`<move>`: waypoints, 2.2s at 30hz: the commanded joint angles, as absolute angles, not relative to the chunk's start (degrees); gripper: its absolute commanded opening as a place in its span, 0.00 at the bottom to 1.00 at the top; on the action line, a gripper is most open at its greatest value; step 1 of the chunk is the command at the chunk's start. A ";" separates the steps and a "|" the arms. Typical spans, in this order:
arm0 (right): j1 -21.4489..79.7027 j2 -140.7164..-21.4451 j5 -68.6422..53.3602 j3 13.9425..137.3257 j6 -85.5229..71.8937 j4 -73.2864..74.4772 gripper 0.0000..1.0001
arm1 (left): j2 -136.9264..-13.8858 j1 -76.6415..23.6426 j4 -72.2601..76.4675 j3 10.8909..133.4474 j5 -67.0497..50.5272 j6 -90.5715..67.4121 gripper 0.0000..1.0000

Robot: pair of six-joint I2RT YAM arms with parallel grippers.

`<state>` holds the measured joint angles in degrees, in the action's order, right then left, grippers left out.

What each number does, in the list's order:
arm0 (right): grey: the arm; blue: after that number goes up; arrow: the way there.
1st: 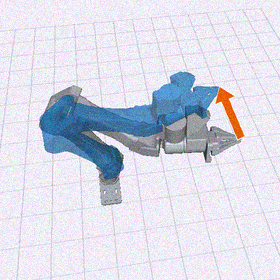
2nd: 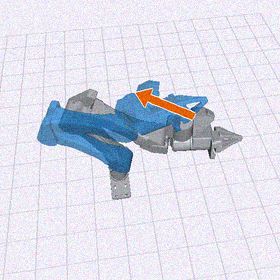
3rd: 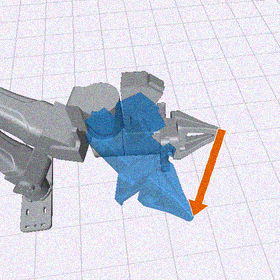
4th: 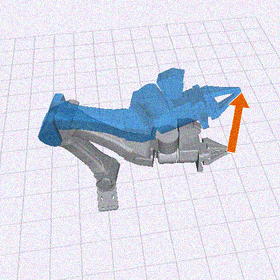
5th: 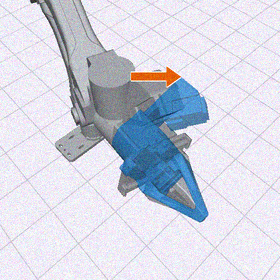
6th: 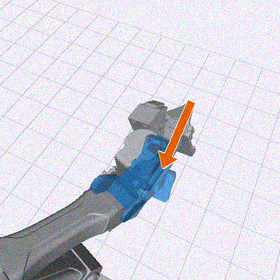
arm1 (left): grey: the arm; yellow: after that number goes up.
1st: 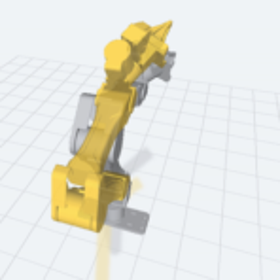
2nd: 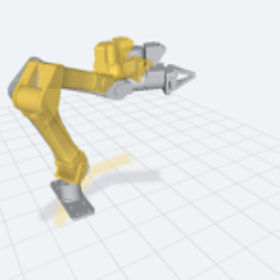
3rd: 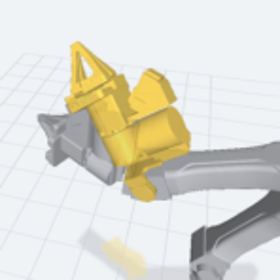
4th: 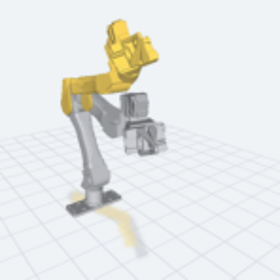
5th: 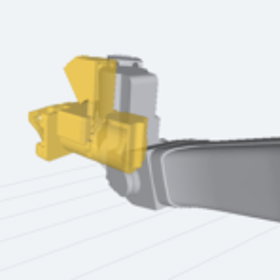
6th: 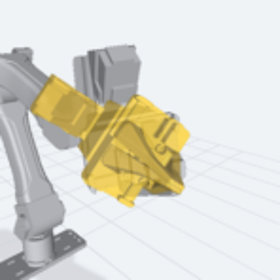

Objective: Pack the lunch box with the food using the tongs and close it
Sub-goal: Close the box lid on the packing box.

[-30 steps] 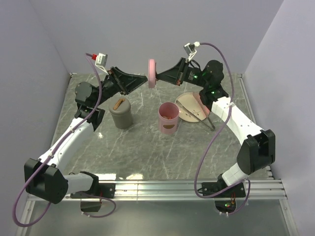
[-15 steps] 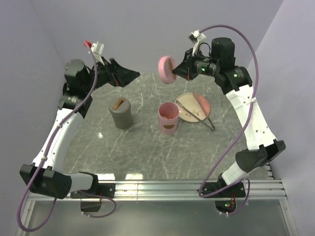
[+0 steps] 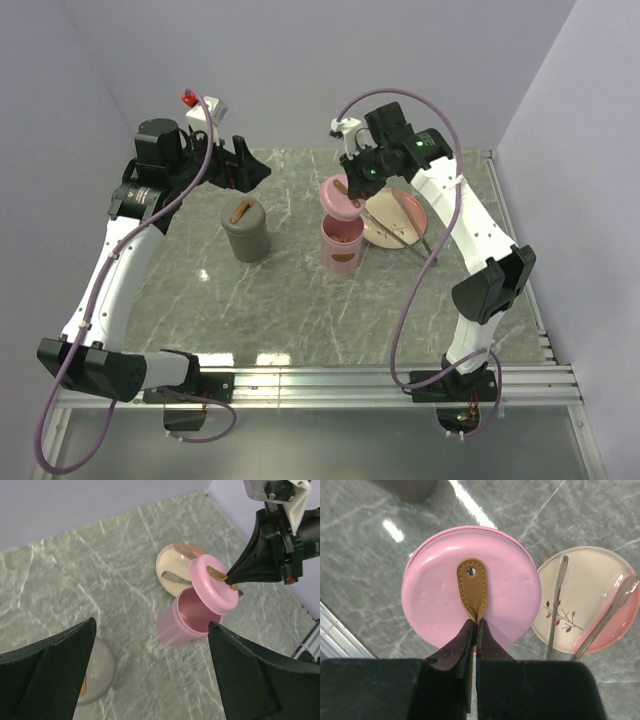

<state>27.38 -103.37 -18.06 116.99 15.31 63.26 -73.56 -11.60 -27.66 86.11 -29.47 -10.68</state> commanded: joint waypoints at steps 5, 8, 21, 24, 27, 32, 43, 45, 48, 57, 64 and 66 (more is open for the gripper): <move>29.53 -105.55 -12.83 117.77 18.54 67.06 0.00 | -72.07 -11.25 -28.65 86.92 -28.04 -8.26 0.99; 30.41 -106.61 -12.04 117.25 19.07 67.67 0.00 | -72.77 -11.25 -28.57 87.36 -27.95 -8.52 0.99; 33.49 -110.21 -7.82 115.58 20.30 67.68 0.00 | -72.69 -11.25 -28.21 86.13 -28.83 -9.40 0.99; 33.84 -110.57 -7.30 114.79 20.56 68.03 0.00 | -72.69 -11.25 -28.21 86.22 -29.00 -9.49 0.99; 34.10 -110.13 -6.42 113.91 20.74 68.20 0.00 | -72.69 -11.25 -27.95 85.78 -29.09 -9.84 0.99; 34.45 -108.64 -4.92 113.03 20.92 67.67 0.00 | -72.69 -11.25 -27.42 84.82 -29.71 -10.55 0.99; 34.45 -105.21 -3.43 111.62 21.01 66.89 0.00 | -72.95 -11.25 -27.16 85.26 -30.15 -11.16 0.99; 34.45 -104.77 -3.34 111.36 21.27 66.88 0.00 | -73.04 -11.25 -27.16 84.99 -30.15 -11.25 0.99; 34.45 -104.15 -3.08 111.18 21.27 66.80 0.00 | -72.95 -11.16 -27.16 84.99 -30.06 -11.25 1.00; 34.45 -103.97 -4.04 112.41 21.62 66.88 0.00 | -73.56 -11.07 -26.98 85.25 -30.59 -11.60 0.99; 34.37 -106.78 -6.15 113.90 21.62 67.76 0.00 | -73.65 -10.90 -26.81 85.52 -30.85 -12.04 0.99; 34.45 -108.10 -6.42 114.61 21.62 67.85 0.00 | -73.39 -10.81 -26.81 85.52 -31.02 -11.95 0.99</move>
